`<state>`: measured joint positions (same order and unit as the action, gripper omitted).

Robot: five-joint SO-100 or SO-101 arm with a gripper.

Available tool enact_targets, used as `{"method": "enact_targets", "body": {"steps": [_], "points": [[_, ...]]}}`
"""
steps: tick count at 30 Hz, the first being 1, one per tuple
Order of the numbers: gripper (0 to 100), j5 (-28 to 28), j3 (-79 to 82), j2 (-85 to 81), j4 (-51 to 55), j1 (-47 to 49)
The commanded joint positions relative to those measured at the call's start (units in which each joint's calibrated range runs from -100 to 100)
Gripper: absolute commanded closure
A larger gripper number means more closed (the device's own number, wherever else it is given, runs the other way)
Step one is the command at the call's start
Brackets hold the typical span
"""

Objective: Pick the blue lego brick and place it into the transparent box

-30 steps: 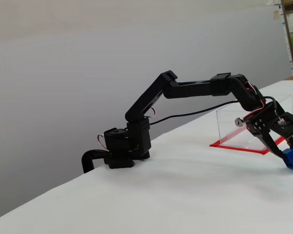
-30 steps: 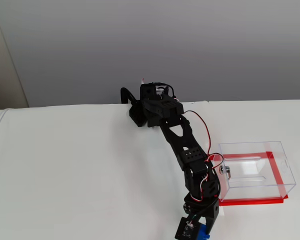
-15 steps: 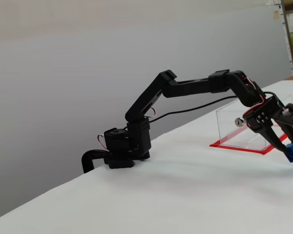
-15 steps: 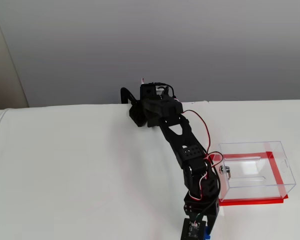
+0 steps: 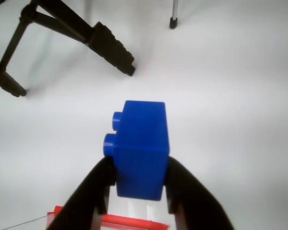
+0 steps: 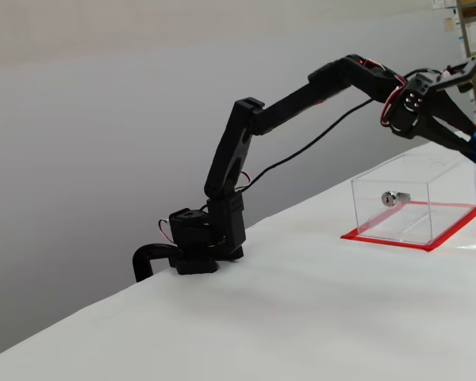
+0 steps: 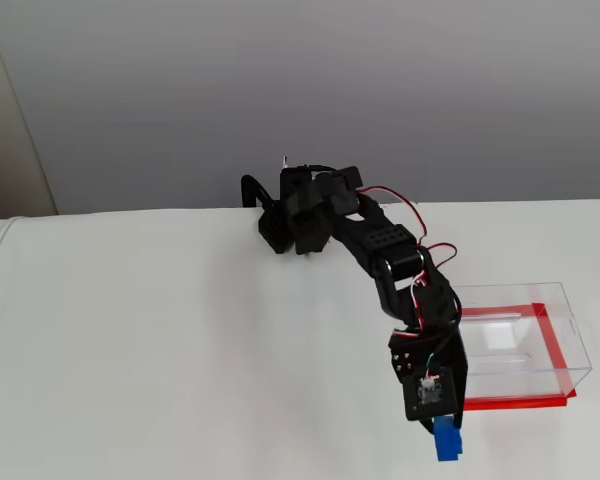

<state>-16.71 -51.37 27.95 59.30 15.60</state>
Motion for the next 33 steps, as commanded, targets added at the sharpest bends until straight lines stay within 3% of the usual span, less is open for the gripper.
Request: {"method": "enact_targets", "body": {"steps": [1,20,33], "points": [[96,0.6,-1.9,-8.0,0.1,0.9],[96,0.6,2.4,-23.8,0.2,10.5],[96,4.4,2.4,-24.5,0.2,25.4]]}}
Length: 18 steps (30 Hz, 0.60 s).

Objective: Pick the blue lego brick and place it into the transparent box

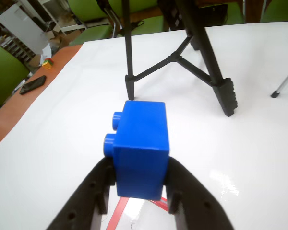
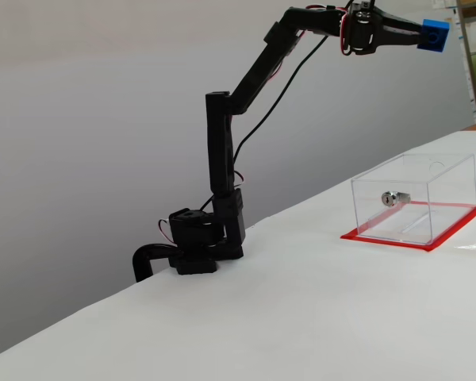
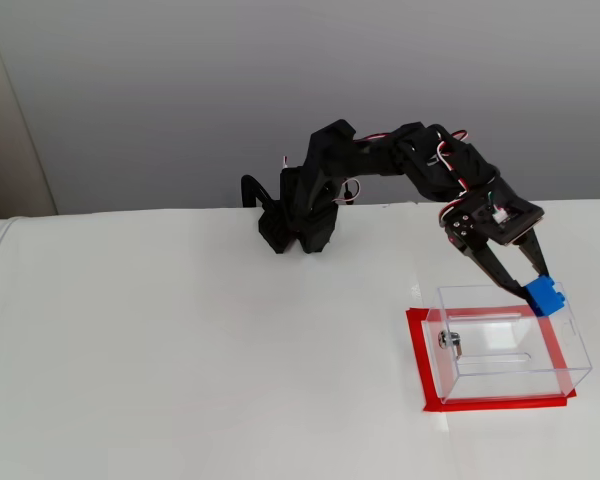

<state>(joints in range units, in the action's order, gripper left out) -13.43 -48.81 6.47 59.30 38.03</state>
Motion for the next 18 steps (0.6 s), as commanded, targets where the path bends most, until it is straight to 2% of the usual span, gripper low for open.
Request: {"method": "enact_targets", "body": {"steps": [1,8,18], "points": [[96,1.7,-0.2,-2.8,0.2,4.2],[96,3.5,6.9,-2.4,0.2,10.6],[95,3.5,18.1,-2.3,0.1,13.8]]}}
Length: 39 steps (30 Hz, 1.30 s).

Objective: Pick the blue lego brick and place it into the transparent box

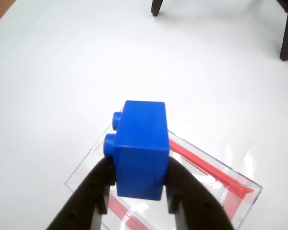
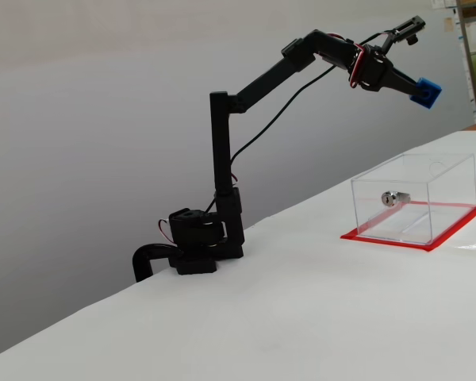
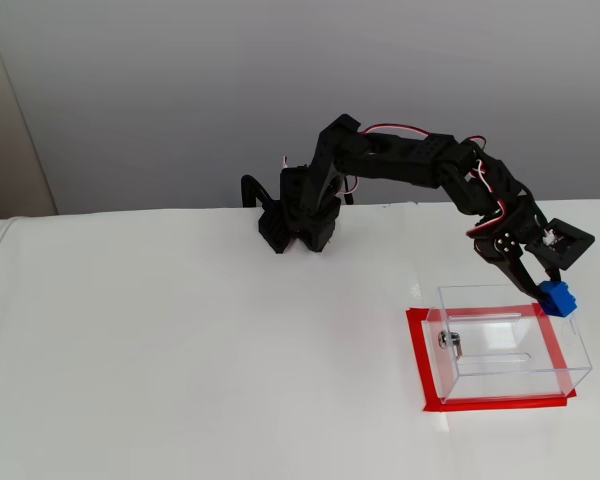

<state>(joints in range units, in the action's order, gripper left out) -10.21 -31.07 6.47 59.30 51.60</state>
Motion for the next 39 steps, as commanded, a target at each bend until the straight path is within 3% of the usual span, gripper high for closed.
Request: {"method": "enact_targets", "body": {"steps": [1,19,26,39], "points": [[95,0.2,1.0,-2.2,0.1,0.6],[95,0.3,2.2,0.7,0.1,3.2],[81,0.3,2.2,0.5,0.1,3.2],[81,0.3,2.2,0.3,0.1,3.2]]}}
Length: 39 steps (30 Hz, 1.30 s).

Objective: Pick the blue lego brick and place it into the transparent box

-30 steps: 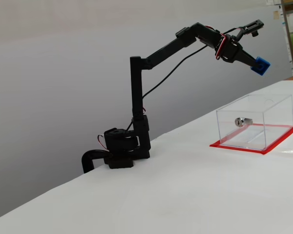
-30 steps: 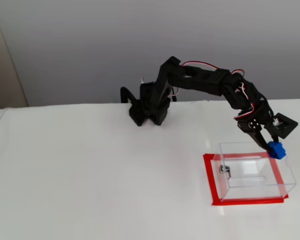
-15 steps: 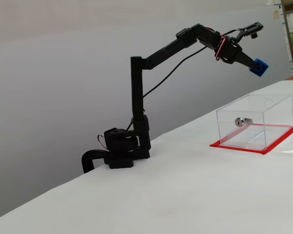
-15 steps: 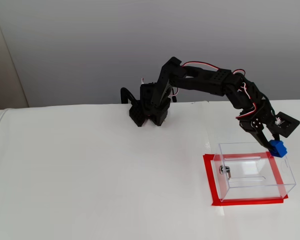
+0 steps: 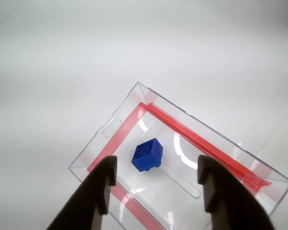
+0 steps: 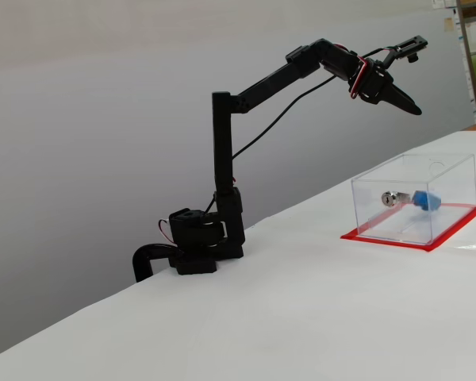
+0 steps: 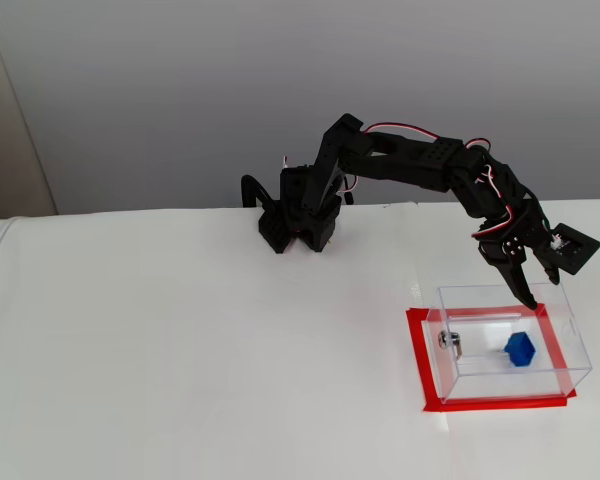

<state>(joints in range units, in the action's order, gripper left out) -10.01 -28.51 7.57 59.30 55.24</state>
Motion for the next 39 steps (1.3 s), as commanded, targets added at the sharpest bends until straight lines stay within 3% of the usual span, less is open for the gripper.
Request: {"method": "enact_targets", "body": {"steps": [1,14,20,28,39], "points": [[81,0.2,-0.3,-0.8,0.1,-0.4],[82,0.2,-0.3,-0.9,0.1,-0.7],[99,0.2,-0.4,-1.3,0.1,-1.1],[98,0.2,-0.5,-2.3,0.1,-2.3],[98,0.1,12.2,-16.0,-0.6,-15.3]]}}
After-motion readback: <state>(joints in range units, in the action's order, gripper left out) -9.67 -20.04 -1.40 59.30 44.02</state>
